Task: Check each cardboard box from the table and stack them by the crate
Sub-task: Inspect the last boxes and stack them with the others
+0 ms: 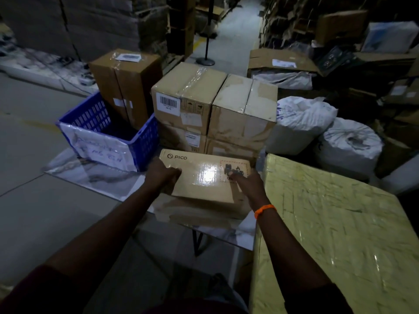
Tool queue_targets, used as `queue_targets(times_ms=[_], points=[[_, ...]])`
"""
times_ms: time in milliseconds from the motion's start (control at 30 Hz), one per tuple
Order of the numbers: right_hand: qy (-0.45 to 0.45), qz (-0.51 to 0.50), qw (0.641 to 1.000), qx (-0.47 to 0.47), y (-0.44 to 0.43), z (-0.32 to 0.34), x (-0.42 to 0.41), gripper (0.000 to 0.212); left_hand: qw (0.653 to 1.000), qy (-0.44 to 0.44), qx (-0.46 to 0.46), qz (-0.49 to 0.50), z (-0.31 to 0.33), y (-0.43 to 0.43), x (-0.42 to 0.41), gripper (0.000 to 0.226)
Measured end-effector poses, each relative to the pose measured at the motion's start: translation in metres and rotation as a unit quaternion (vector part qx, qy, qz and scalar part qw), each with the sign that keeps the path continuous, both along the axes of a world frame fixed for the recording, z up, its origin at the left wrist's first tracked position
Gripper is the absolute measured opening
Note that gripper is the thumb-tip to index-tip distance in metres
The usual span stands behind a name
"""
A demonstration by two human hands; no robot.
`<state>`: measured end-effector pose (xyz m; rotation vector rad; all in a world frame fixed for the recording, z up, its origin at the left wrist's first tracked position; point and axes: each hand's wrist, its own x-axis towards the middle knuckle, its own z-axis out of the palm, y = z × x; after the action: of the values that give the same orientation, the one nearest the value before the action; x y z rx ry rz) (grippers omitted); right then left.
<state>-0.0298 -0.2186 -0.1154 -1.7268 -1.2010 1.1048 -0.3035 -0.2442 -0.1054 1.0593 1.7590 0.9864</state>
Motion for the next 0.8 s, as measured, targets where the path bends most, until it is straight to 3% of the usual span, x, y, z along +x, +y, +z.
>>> queue_targets(times_ms=[100, 300, 500, 600, 700, 800], points=[[0.028, -0.024, 0.999, 0.011, -0.005, -0.009, 0.002, 0.079, 0.998, -0.047, 0.032, 0.017, 0.002, -0.007, 0.003, 0.047], [0.015, -0.100, 0.991, 0.092, -0.027, 0.002, 0.001, 0.066, 0.982, -0.050, 0.125, 0.130, -0.007, -0.029, -0.004, 0.065], [0.016, -0.176, 0.979, 0.104, -0.065, -0.020, -0.004, 0.053, 0.990, -0.054, 0.075, 0.108, -0.029, -0.063, -0.005, 0.071], [-0.008, -0.167, 0.980, 0.110, -0.089, -0.043, -0.002, 0.045, 0.992, -0.028, 0.063, 0.102, -0.043, -0.085, -0.003, 0.065], [-0.031, -0.150, 0.984, 0.092, -0.106, -0.059, 0.000, 0.044, 0.995, 0.002, 0.059, 0.084, -0.060, -0.109, -0.004, 0.073], [-0.062, -0.143, 0.985, 0.071, -0.115, -0.074, 0.001, 0.045, 0.997, -0.011, 0.046, 0.068, -0.077, -0.127, -0.004, 0.065]])
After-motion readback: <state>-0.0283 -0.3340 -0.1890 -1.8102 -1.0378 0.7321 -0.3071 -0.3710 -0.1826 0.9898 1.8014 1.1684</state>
